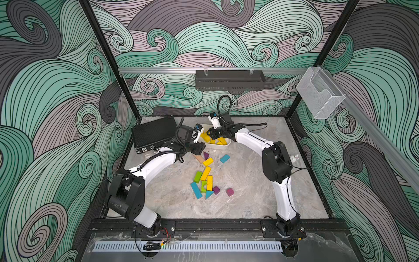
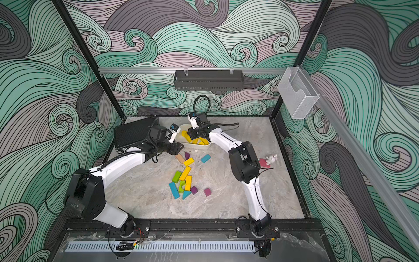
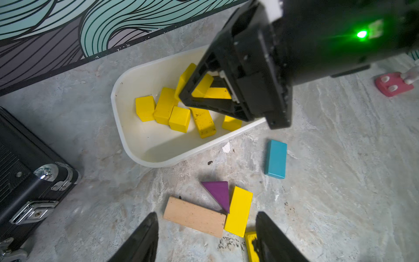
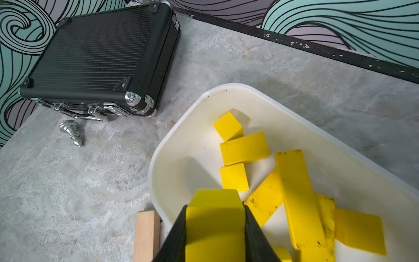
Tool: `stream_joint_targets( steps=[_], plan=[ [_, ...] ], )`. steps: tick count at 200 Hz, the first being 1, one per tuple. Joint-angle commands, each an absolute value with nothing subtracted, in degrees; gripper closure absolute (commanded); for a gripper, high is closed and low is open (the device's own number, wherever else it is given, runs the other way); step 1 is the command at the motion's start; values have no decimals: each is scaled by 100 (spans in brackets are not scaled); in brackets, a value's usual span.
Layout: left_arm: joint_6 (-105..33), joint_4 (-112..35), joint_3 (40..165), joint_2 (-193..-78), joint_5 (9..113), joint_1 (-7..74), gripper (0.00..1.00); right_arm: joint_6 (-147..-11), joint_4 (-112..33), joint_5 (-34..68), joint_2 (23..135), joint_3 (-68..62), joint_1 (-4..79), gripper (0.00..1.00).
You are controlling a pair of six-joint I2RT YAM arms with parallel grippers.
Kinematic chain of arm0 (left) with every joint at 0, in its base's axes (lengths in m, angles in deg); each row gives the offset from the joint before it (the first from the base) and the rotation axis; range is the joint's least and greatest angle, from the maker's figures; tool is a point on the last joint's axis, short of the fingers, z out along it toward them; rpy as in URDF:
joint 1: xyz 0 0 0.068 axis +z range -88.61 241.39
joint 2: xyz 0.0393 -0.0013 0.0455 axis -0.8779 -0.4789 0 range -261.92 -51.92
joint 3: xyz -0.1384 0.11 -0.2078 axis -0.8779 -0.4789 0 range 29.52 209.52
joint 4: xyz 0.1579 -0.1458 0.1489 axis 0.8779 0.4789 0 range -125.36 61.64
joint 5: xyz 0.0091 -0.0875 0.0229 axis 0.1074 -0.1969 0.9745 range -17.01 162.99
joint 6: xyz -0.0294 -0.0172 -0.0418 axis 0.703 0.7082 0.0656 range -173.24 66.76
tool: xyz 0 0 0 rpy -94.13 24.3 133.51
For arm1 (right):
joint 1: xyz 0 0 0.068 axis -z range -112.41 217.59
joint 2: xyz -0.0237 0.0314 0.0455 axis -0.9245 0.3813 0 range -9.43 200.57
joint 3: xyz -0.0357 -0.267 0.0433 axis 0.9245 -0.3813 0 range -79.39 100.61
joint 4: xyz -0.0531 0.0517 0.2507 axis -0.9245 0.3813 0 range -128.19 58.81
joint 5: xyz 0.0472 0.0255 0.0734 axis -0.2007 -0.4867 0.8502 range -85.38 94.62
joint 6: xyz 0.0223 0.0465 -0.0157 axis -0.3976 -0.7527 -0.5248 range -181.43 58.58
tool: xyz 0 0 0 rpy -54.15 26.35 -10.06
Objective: Pick out the yellow building blocks
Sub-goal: Pick up the building block from the center of the board, then place the building block in the storage box.
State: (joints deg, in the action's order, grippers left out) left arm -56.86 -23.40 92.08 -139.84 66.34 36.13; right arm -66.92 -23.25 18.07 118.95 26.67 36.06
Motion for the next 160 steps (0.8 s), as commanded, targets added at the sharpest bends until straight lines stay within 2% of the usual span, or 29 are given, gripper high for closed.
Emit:
stream_joint_targets(
  steps=[1,94,133,160],
  plan=[
    [-5954,-2456,9329,-14021,6822,3651,33,-6856,-2210,2211,12159,3029,3629,75],
    [-6148,-2437,9035,-13765,7234,3638,33,-7056,-2016,2606,12844,3547,3595,70],
    [-6168,-2454,8972,-13759,7306,3600,32,-7063,-1913,2688,12895,3679,3571,52],
    [-6189,-2440,8971,-13779,7357,3547,32,-7032,-1869,2685,12793,3682,3559,48]
  ],
)
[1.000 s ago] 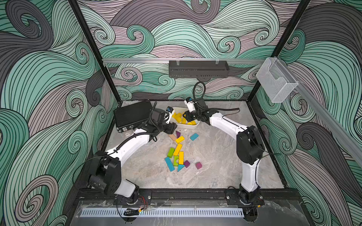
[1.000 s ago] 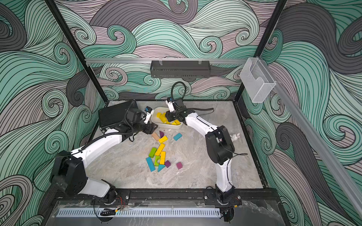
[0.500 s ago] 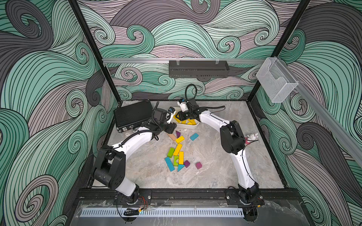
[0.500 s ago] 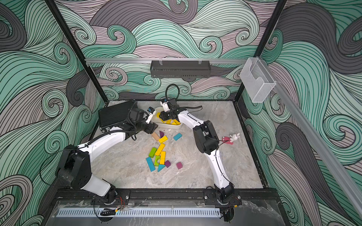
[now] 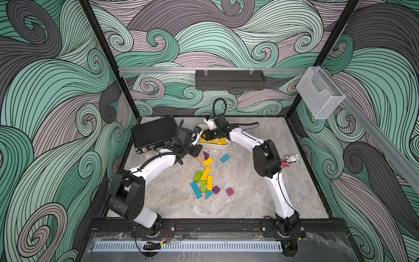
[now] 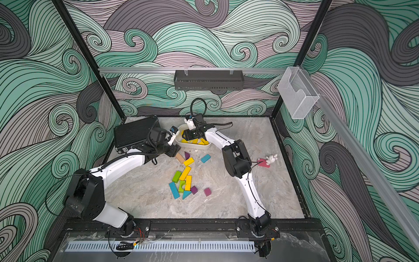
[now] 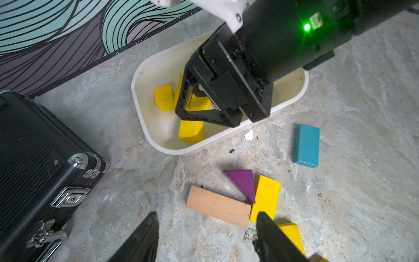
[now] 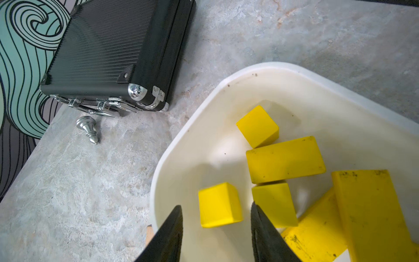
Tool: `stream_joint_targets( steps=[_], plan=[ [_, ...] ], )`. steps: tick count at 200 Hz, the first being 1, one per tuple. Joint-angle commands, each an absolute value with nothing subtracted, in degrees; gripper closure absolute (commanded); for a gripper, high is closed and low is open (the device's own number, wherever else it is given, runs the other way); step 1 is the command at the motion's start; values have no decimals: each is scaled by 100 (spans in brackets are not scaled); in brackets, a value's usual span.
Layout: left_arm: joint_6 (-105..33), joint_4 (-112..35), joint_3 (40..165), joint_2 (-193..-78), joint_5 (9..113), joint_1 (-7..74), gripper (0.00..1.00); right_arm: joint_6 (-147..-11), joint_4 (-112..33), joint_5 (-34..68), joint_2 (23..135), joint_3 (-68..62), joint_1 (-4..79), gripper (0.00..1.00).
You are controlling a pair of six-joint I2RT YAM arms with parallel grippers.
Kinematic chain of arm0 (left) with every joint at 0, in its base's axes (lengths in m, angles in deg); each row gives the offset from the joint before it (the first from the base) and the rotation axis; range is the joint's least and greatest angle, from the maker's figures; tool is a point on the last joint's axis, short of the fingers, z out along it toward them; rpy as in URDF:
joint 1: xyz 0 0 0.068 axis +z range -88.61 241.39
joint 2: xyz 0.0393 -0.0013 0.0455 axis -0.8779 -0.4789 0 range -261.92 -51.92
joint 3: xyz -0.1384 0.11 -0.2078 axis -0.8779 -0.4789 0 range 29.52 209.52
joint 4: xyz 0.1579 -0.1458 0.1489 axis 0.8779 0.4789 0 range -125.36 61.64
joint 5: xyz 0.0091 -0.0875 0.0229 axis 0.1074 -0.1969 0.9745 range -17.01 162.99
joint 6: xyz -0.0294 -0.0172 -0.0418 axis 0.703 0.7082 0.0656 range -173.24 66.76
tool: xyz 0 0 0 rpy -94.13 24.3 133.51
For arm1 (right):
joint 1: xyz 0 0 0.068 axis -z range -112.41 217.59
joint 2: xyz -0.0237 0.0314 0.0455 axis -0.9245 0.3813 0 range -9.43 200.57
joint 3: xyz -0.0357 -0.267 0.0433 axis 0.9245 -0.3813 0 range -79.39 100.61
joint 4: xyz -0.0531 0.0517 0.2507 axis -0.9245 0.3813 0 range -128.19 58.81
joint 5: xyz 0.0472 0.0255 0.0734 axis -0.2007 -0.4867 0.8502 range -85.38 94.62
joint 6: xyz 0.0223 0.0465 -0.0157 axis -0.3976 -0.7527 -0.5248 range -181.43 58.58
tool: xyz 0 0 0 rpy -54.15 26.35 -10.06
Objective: Pick out the yellow building blocks
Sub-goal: Place the building block in the storage box.
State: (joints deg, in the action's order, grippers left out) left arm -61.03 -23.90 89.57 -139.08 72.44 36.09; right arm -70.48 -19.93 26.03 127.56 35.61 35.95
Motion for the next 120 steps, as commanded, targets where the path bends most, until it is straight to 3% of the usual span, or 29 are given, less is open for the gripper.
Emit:
stream_joint_targets(
  steps=[1,120],
  plan=[
    [-6187,-2439,8972,-13779,7359,3551,32,-7031,-1868,2685,12789,3685,3559,48],
    [-6285,-2433,9049,-13891,7385,3429,32,-7073,-1895,2515,12194,3219,3564,50]
  ],
)
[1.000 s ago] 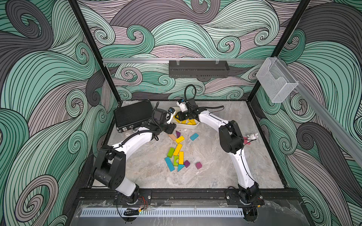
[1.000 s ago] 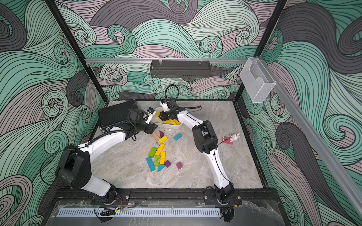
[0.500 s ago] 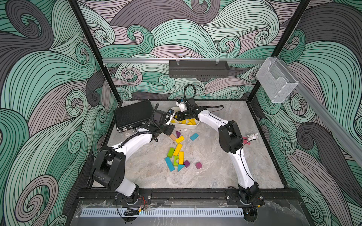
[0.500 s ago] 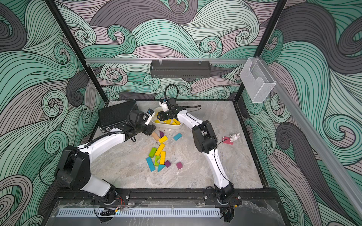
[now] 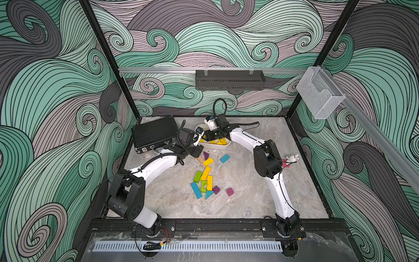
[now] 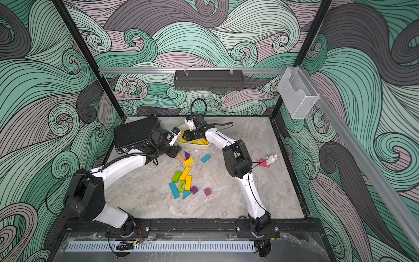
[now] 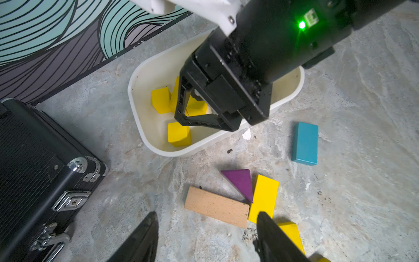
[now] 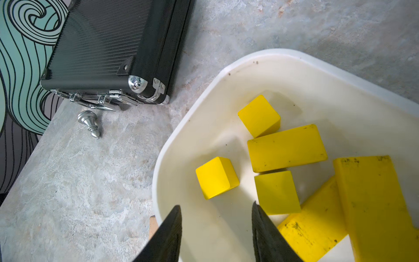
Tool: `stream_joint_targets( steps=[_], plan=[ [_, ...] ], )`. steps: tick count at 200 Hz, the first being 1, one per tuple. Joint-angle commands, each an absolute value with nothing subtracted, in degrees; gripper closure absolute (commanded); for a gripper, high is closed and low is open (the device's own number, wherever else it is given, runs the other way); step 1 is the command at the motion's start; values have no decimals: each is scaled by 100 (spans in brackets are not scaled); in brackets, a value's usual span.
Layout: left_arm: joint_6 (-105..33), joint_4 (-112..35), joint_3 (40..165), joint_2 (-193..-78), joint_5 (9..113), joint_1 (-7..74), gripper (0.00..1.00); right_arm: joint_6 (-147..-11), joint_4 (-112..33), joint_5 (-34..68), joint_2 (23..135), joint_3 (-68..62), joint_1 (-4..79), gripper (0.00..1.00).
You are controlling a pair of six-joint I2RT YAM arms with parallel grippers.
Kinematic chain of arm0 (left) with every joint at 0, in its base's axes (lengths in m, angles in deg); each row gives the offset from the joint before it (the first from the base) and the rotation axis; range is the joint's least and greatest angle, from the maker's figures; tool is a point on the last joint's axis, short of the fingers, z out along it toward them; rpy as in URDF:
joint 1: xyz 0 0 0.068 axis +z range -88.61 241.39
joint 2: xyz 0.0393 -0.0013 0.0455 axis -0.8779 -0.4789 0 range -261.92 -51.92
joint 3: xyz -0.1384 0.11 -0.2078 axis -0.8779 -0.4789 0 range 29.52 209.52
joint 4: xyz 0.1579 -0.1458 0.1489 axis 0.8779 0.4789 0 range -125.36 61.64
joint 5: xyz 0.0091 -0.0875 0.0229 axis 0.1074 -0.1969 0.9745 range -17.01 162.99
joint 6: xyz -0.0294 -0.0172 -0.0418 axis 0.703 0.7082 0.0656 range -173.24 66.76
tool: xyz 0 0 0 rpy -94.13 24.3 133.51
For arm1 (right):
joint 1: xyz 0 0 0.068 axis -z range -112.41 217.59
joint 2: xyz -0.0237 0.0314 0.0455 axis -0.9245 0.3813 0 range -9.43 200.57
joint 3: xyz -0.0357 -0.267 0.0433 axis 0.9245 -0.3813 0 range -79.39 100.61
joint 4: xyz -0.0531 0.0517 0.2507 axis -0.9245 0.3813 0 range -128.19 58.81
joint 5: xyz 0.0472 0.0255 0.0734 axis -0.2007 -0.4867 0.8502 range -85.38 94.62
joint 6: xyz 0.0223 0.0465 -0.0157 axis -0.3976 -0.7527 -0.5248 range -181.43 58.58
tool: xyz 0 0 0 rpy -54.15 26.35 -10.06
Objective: Pick out the yellow building blocks
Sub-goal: Place the building block in the storage box.
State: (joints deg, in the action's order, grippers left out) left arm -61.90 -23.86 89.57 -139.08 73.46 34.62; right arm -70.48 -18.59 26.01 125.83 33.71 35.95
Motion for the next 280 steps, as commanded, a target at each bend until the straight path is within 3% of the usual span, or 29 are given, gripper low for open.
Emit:
stream_joint_targets(
  steps=[1,280],
  plan=[
    [-6288,-2431,9046,-13901,7386,3430,32,-7073,-1908,2518,12186,3212,3566,50],
    [-6184,-1707,9638,-13906,7083,3413,33,-7100,-1833,2158,10780,2331,3611,49]
  ],
)
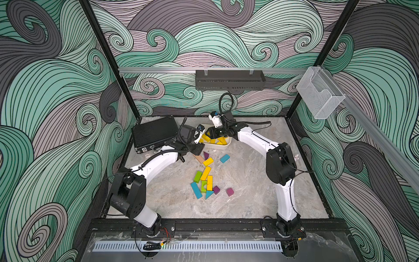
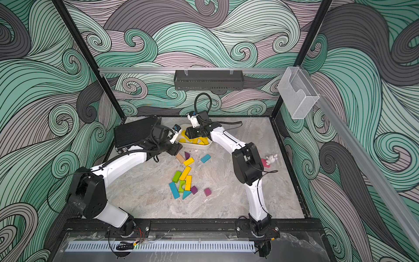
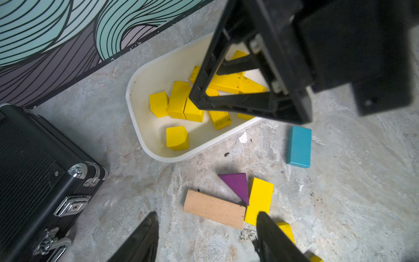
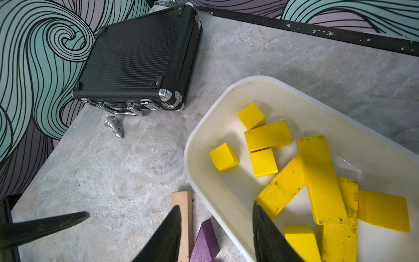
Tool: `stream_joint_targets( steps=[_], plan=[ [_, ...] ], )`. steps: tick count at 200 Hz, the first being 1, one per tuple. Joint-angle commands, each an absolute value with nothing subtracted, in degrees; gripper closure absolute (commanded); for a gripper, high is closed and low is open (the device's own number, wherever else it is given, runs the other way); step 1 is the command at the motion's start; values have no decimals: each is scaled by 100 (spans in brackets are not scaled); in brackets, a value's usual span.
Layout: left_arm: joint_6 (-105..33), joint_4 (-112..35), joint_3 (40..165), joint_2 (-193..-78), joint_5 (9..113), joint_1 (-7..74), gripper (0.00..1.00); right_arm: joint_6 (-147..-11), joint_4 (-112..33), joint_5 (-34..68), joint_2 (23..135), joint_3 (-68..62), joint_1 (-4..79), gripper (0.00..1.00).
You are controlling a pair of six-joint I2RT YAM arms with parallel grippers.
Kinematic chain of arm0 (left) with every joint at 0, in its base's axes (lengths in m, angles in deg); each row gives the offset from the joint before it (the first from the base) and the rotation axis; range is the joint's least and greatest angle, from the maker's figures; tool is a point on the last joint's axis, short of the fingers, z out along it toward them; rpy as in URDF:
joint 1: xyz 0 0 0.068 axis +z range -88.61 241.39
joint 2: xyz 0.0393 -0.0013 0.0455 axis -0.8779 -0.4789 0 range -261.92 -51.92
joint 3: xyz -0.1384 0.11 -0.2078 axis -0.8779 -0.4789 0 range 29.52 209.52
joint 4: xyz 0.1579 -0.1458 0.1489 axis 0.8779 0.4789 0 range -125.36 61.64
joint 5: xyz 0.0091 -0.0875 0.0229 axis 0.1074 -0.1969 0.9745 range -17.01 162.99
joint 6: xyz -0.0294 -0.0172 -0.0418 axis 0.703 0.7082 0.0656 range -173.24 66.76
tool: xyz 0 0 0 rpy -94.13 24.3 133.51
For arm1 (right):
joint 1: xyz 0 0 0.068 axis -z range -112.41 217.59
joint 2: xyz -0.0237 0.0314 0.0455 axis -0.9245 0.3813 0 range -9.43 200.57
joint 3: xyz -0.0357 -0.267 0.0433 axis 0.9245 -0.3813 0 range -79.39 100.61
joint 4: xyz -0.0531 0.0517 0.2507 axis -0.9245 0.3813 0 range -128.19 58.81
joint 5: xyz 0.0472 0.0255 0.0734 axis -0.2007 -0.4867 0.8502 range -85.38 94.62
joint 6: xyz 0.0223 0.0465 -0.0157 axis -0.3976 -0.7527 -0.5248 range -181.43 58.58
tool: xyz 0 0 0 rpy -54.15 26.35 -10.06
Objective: Pick out the yellow building blocks
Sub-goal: Place the building block in the storage box, then pick up the building block from the center of the board.
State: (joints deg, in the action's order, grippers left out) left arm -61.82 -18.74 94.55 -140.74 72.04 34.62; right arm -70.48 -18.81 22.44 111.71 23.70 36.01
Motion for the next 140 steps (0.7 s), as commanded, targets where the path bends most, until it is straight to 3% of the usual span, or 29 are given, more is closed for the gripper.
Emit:
stream_joint_targets(
  steps=[1,36,93,140],
  plan=[
    [-6189,-1699,9639,-13891,7081,3414,33,-7096,-1820,2158,10768,2333,3612,49],
    [-6213,-1640,9474,-13162,7097,3399,33,-7048,-1421,1943,10316,2242,3544,50],
    [-6304,-1873,9016,-12322,7301,2987,32,-7171,-1356,1173,9378,1017,3107,50],
    [-6232,-1073,8650,-11696,6557,2948,32,-7527,-1351,543,8701,-31,2431,50]
  ],
)
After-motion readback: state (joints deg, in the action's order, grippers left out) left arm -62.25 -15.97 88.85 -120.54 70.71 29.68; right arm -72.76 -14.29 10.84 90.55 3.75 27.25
